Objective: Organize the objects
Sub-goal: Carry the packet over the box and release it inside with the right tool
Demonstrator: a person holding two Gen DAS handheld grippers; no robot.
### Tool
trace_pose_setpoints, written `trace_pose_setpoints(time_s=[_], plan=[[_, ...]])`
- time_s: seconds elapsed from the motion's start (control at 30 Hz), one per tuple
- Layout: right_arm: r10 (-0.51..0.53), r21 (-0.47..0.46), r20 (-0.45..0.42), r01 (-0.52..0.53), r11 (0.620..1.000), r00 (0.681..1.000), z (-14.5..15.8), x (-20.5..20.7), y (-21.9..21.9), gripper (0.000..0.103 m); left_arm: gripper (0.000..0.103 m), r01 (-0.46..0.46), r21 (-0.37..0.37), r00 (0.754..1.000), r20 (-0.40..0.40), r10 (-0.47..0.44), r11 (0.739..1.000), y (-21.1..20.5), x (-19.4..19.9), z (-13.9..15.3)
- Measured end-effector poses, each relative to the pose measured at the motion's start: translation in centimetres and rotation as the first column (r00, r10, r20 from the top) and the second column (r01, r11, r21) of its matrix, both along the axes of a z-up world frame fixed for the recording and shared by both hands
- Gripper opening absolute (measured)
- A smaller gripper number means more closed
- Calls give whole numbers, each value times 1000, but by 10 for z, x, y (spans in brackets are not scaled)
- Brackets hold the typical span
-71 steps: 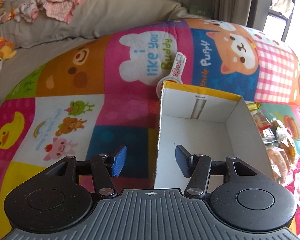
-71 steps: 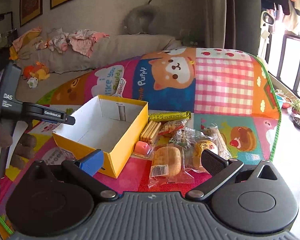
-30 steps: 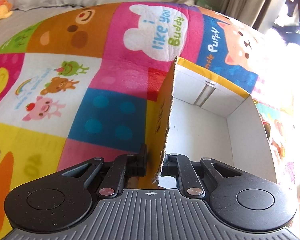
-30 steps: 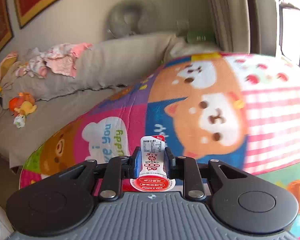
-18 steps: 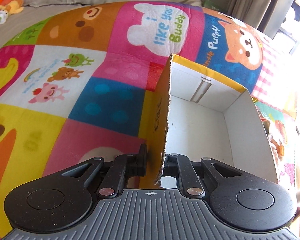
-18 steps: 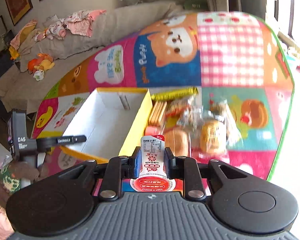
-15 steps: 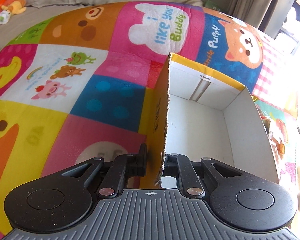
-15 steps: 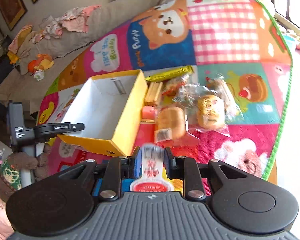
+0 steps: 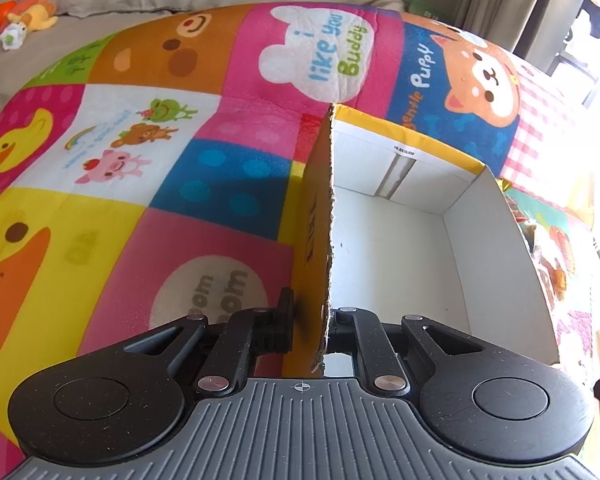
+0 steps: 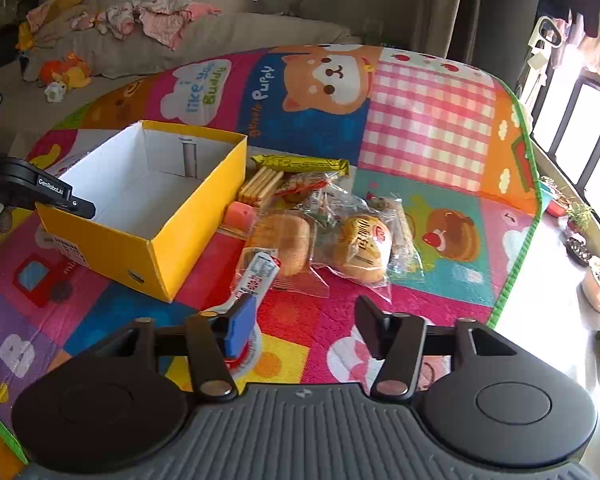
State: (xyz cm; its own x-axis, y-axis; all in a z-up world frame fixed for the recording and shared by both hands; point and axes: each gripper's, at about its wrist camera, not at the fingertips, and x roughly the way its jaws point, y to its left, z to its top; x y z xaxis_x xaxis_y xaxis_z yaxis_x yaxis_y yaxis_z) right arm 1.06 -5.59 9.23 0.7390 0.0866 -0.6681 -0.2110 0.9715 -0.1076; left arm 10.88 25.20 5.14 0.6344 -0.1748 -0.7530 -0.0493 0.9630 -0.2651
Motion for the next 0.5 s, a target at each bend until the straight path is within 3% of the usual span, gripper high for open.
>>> trace_pose_setpoints(time_s=[0.07,0.27,0.5], plan=[[10,41,3,-10,999,1000,-3,4,5,78,13,1,1,1000,2,-1,1000,0,0,0],[27,164,-70,-15,986,997,-32,14,26,78,13,-2,-6,1000,3,2,1000,1,0,0],[-6,100,-118,18,995,993,-67,20,43,78,12,8,14,1000,9,-8,1000,-1,-1,0]])
